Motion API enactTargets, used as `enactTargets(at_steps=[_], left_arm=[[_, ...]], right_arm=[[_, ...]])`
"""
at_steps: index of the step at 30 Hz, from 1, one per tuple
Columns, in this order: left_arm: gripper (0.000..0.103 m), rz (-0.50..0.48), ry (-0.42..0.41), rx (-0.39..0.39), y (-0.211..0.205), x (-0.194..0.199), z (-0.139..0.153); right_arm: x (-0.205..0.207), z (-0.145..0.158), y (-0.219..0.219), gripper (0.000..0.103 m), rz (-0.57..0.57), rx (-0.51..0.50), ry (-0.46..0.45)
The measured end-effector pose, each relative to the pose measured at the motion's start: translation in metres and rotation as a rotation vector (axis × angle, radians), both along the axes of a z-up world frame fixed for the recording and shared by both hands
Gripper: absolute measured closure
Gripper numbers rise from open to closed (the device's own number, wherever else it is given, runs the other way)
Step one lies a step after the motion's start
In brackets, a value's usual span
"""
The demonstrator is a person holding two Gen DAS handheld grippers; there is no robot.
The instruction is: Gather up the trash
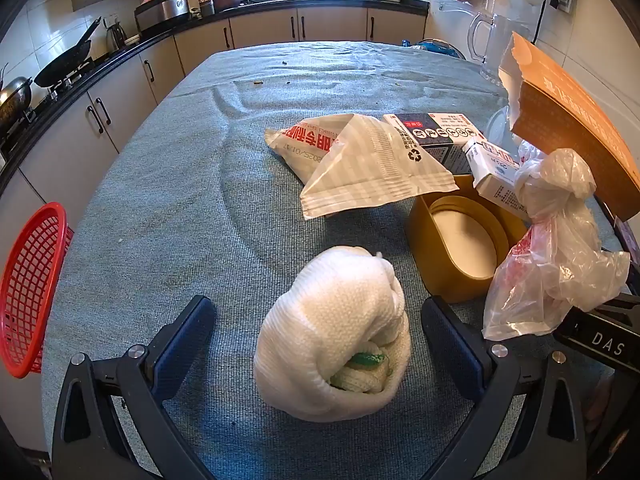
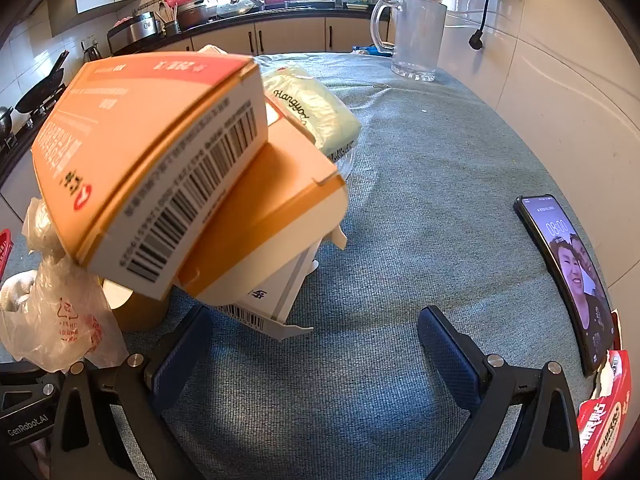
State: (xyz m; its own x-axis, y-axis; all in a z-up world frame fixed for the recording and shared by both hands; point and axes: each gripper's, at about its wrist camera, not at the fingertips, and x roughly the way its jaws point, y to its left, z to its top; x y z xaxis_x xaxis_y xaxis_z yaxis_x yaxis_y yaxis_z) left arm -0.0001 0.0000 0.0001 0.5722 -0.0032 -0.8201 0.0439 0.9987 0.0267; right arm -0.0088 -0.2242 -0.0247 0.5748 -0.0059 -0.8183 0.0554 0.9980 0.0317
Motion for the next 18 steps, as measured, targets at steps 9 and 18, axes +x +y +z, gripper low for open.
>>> enactTargets(at_steps=[9, 18], left_arm=[[0.000, -0.007, -0.026, 0.018, 0.006, -0.019, 0.005], [0.000, -0.031, -0.194, 0.048, 0.014, -0.095, 0.039]], right_arm=[[-0.019, 0.006, -0.017, 0.000, 0.047, 0.063, 0.032], [-0.091, 0.042, -0.018, 0.000, 0.078, 0.076, -0.129]])
